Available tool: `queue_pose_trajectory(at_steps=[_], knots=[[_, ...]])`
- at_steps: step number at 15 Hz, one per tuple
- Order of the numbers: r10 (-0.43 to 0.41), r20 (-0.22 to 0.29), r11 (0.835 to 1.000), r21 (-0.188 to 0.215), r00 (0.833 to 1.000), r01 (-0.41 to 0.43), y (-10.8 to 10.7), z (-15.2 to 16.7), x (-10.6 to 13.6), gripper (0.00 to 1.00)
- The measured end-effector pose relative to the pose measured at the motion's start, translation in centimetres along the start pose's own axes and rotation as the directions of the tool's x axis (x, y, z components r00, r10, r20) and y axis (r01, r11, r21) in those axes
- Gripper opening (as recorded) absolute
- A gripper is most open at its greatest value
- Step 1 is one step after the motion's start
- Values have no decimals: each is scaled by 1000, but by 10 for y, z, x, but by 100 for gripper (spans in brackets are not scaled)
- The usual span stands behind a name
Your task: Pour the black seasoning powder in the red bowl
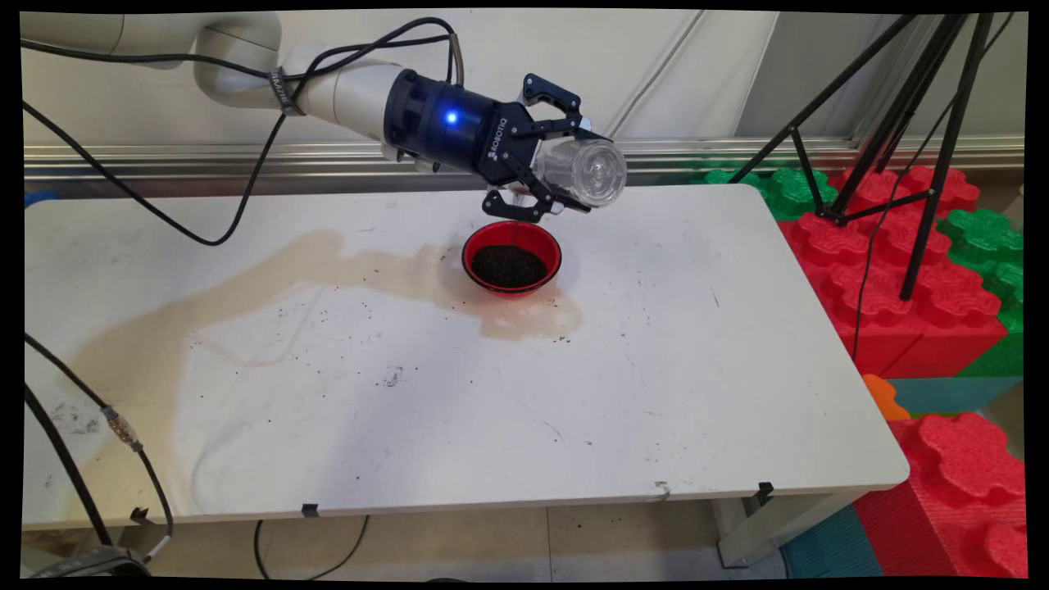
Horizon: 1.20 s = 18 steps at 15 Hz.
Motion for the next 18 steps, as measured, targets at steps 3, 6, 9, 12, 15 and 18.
queue_pose_trajectory(at_steps=[3,6,9,12,15,18], knots=[[-16,-6,1000,-7,1000,16,2,0,-2,0],[-31,-13,999,-11,999,31,4,0,-4,0],[-51,-23,999,-15,998,51,5,-1,-5,0],[-72,-29,997,-19,997,72,7,-3,-7,0],[-91,-33,996,-22,995,91,7,-4,-8,0],[-114,-35,993,-28,993,113,8,-4,-10,0]])
